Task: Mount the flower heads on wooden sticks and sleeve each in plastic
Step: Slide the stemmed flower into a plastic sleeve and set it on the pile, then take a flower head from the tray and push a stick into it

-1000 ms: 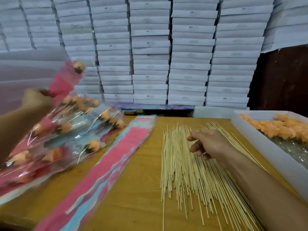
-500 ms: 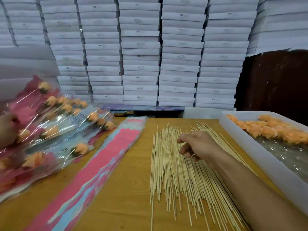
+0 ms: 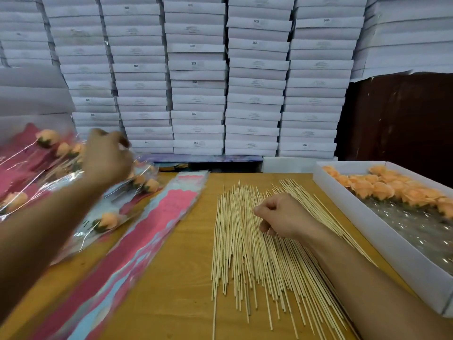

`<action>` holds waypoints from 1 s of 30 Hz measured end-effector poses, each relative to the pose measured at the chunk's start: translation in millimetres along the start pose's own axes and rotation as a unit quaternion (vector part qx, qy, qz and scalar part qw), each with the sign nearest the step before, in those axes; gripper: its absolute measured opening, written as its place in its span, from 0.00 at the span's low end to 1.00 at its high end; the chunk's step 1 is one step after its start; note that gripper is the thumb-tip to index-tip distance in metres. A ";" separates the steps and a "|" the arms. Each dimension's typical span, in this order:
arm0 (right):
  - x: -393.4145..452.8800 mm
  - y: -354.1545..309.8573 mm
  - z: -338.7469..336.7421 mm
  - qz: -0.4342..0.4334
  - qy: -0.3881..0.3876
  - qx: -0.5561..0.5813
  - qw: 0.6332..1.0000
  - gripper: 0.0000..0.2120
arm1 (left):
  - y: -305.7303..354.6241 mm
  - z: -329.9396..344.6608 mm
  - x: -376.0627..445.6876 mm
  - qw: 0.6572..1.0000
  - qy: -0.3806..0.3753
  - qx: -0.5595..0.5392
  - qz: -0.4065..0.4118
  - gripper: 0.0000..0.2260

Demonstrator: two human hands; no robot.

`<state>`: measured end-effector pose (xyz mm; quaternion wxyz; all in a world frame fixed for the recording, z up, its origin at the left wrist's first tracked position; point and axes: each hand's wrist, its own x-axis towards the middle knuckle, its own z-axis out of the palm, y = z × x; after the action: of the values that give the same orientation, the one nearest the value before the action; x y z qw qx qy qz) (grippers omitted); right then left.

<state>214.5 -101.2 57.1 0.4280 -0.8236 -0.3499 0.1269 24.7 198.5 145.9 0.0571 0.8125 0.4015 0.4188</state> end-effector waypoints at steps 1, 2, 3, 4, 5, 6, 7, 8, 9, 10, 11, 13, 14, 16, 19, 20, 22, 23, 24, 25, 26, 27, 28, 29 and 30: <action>0.6 0.5 -0.1 0.000 0.003 -0.012 1.000 0.10 | 28.3 9.9 -17.2 0.998 -0.025 -0.052 0.012 0.09; 1.1 0.8 -0.1 -0.001 0.003 -0.020 1.000 0.10 | 52.6 20.5 -33.9 0.993 -0.056 -0.103 0.029 0.09; 1.3 1.1 -0.1 -0.001 0.001 -0.028 1.000 0.11 | 74.1 32.7 -49.7 0.985 -0.090 -0.141 0.029 0.08; 1.4 1.2 0.1 -0.002 0.000 -0.033 0.999 0.11 | 93.7 45.2 -67.3 0.978 -0.123 -0.170 0.019 0.07; 1.5 1.1 0.3 -0.003 -0.001 -0.037 0.999 0.11 | 110.6 57.5 -84.4 0.968 -0.156 -0.194 0.017 0.06; 1.5 1.0 0.1 -0.003 0.000 -0.041 0.999 0.12 | 125.7 67.7 -101.9 0.960 -0.180 -0.214 0.016 0.05; 1.5 0.6 -0.4 -0.003 0.001 -0.046 0.999 0.12 | 139.5 75.2 -119.0 0.954 -0.198 -0.226 0.019 0.04; 1.9 0.3 -1.2 -0.004 0.004 -0.055 0.998 0.13 | 149.2 83.6 -132.5 0.949 -0.212 -0.231 0.024 0.04; 2.4 0.0 -2.6 -0.006 0.008 -0.065 0.998 0.13 | 156.0 91.1 -142.7 0.946 -0.224 -0.234 0.026 0.03; 2.5 -0.2 -4.1 -0.007 0.011 -0.077 0.997 0.13 | 159.6 97.1 -150.0 0.947 -0.229 -0.224 0.026 0.03; 2.4 -0.6 -5.3 -0.008 0.011 -0.091 0.996 0.12 | 161.3 100.2 -155.6 0.949 -0.230 -0.214 0.029 0.04; 1.7 -0.3 -7.0 -0.011 0.006 -0.117 0.993 0.10 | 157.3 105.1 -163.2 0.956 -0.217 -0.190 0.052 0.06; 1.6 -0.2 -7.6 -0.014 0.004 -0.124 0.992 0.09 | 154.1 106.3 -166.5 0.959 -0.209 -0.177 0.071 0.07; 2.1 -0.3 -7.8 -0.018 0.006 -0.122 0.992 0.07 | 147.3 109.0 -172.2 0.961 -0.203 -0.160 0.101 0.08; 1.8 -1.3 -8.6 -0.029 0.019 -0.141 0.989 0.07 | 144.7 111.4 -174.1 0.960 -0.189 -0.168 0.118 0.09; 1.5 -1.5 -10.0 -0.031 0.022 -0.151 0.988 0.07 | 145.3 111.8 -174.1 0.960 -0.184 -0.173 0.118 0.09; 0.5 -2.6 -16.8 -0.025 0.034 -0.176 0.983 0.08 | 148.0 111.3 -175.0 0.960 -0.182 -0.174 0.119 0.09; 1.2 -3.4 -22.9 -0.019 0.050 -0.192 0.980 0.08 | 148.9 111.5 -175.7 0.960 -0.182 -0.173 0.120 0.09; 2.9 -4.5 -32.0 -0.010 0.069 -0.210 0.975 0.09 | 149.8 111.7 -176.2 0.960 -0.182 -0.173 0.122 0.09; 5.1 -6.3 -42.9 0.000 0.092 -0.228 0.969 0.09 | 150.1 112.0 -176.5 0.960 -0.182 -0.173 0.123 0.09; 7.4 -8.1 -55.3 0.013 0.115 -0.243 0.963 0.10 | 150.3 112.1 -176.1 0.960 -0.182 -0.173 0.124 0.09; 10.4 -8.4 -69.1 0.026 0.138 -0.260 0.955 0.10 | 150.0 112.2 -175.6 0.960 -0.182 -0.173 0.124 0.09; 12.9 -7.0 -83.7 0.041 0.167 -0.280 0.945 0.10 | 149.3 112.1 -175.1 0.960 -0.183 -0.173 0.122 0.09; 14.5 -3.7 -99.4 0.060 0.198 -0.302 0.930 0.10 | 148.5 112.0 -174.8 0.960 -0.184 -0.173 0.120 0.09; 14.0 1.2 -114.3 0.087 0.227 -0.327 0.913 0.11 | 148.0 112.2 -175.0 0.960 -0.184 -0.175 0.119 0.09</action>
<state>283.3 -162.5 126.1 0.1903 -0.9512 -0.1925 -0.1485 138.4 4.0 26.2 0.2212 0.8948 0.2050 0.3293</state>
